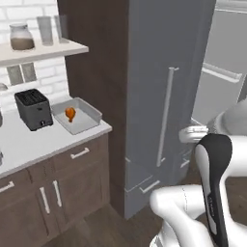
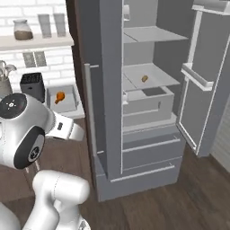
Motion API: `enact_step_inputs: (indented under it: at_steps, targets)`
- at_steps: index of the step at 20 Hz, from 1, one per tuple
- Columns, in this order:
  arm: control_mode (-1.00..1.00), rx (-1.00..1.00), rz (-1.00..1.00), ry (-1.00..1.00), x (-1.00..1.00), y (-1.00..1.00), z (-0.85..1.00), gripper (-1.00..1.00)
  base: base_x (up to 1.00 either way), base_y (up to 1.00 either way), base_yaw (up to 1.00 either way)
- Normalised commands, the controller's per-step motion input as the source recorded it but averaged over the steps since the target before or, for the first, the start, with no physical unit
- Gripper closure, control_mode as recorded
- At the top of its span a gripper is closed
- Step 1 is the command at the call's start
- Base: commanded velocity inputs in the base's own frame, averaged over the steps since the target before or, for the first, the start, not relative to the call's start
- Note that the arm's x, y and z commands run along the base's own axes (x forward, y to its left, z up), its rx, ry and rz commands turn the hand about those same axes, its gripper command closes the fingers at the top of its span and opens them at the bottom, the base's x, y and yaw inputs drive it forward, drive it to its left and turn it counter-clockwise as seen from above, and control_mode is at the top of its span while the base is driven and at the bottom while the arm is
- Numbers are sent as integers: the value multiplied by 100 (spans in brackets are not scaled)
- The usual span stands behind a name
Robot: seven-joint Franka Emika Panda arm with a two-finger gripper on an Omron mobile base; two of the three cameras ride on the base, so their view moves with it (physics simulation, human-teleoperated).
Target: Place one sweet potato and one chicken drumstick in each tupperware on the nearby counter, to pack two identical lunches.
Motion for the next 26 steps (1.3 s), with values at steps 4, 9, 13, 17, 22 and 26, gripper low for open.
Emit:
enact_step_inputs:
  at_steps: [4, 9, 13, 17, 22, 26]
  targets:
    - [100, 0, 0, 0, 0, 0, 0, -100, -6, -85, -60]
    - [100, 0, 0, 0, 0, 0, 0, -100, 2, -100, -53]
    - [100, 0, 0, 0, 0, 0, 0, -100, 72, -91, -4]
    - [100, 0, 0, 0, 0, 0, 0, -100, 100, -99, 38]
    - [100, 0, 0, 0, 0, 0, 0, -100, 67, -13, 51]
    - [100, 0, 0, 0, 0, 0, 0, -100, 38, 2, 59]
